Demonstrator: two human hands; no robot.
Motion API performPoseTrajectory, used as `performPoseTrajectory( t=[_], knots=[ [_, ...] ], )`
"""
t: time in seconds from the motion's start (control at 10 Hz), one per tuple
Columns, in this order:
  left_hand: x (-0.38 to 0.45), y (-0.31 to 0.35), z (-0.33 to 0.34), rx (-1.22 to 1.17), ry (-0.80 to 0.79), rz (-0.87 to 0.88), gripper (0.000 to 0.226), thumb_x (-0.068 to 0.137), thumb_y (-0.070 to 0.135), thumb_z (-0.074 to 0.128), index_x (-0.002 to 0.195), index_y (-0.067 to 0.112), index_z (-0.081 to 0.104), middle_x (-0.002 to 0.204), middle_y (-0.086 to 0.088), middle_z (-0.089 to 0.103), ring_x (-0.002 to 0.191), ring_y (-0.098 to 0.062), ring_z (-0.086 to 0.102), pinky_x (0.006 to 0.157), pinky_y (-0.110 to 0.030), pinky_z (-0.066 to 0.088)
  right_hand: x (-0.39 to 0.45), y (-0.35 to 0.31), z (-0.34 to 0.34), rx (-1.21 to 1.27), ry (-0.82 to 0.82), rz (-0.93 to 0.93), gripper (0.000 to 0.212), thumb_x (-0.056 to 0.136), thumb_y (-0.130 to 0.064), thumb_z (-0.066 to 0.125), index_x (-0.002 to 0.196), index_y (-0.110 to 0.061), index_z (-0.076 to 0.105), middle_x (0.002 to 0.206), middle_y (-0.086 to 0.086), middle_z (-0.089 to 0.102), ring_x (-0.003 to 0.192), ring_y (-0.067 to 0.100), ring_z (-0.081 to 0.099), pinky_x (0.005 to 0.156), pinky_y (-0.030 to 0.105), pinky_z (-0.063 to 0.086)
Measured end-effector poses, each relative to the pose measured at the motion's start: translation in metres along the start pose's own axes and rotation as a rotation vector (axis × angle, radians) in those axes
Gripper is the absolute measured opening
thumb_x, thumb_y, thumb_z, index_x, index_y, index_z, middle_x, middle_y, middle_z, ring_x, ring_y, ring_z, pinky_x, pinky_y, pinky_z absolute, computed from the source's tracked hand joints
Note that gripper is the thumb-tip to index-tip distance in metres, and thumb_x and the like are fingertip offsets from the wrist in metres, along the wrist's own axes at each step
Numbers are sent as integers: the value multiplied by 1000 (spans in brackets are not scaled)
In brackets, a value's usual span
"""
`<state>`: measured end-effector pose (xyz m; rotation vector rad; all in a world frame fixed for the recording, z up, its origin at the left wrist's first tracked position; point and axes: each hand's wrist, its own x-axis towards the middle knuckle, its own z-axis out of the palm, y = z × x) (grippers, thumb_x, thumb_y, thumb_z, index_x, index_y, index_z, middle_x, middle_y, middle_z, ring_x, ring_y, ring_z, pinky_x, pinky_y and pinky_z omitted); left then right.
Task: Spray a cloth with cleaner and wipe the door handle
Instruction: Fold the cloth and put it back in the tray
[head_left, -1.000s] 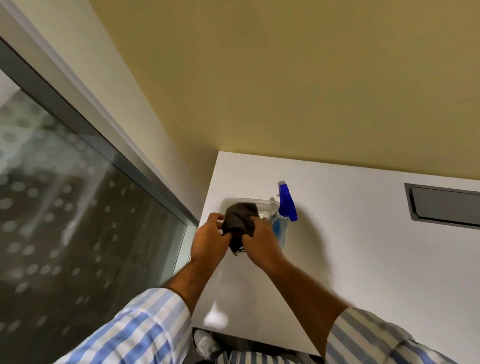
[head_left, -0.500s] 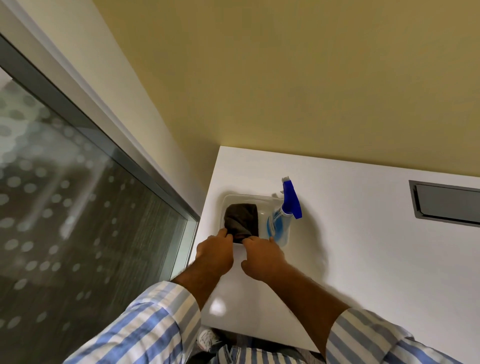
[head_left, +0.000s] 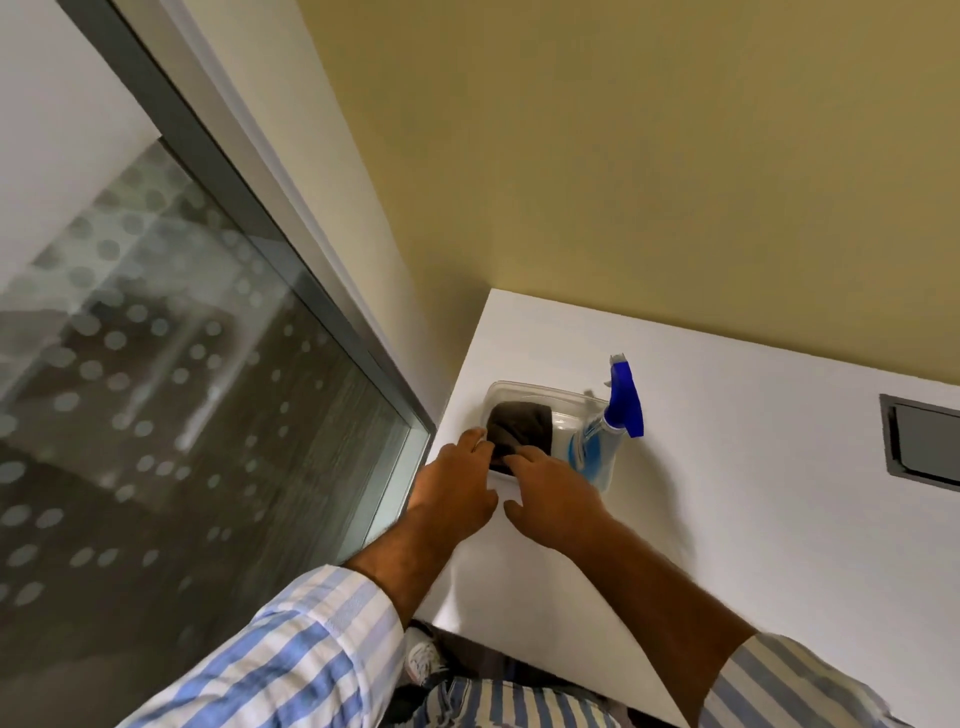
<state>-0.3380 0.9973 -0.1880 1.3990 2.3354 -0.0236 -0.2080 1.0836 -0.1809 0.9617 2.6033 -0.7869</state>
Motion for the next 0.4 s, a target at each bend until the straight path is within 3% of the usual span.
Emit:
performPoseTrajectory(
  t=[0.1, 0.4],
  knots=[
    [-20, -9, -1, -43, 50, -81, 70, 100, 43, 73, 161, 31, 41, 170, 3, 40, 144, -28, 56, 112, -44, 55, -3, -5, -3, -14, 39, -53, 62, 100, -49, 65, 156, -27, 48, 164, -3, 48, 144, 24, 54, 118, 41, 47],
    [-76, -36, 10, -68, 97, -142, 64, 101, 50, 67, 158, 30, 46, 169, 5, 43, 151, -25, 47, 119, -43, 48, -17, -20, -2, -48, 89, -123, 63, 96, -53, 69, 152, -28, 52, 155, -2, 57, 134, 23, 61, 113, 36, 50]
  ],
)
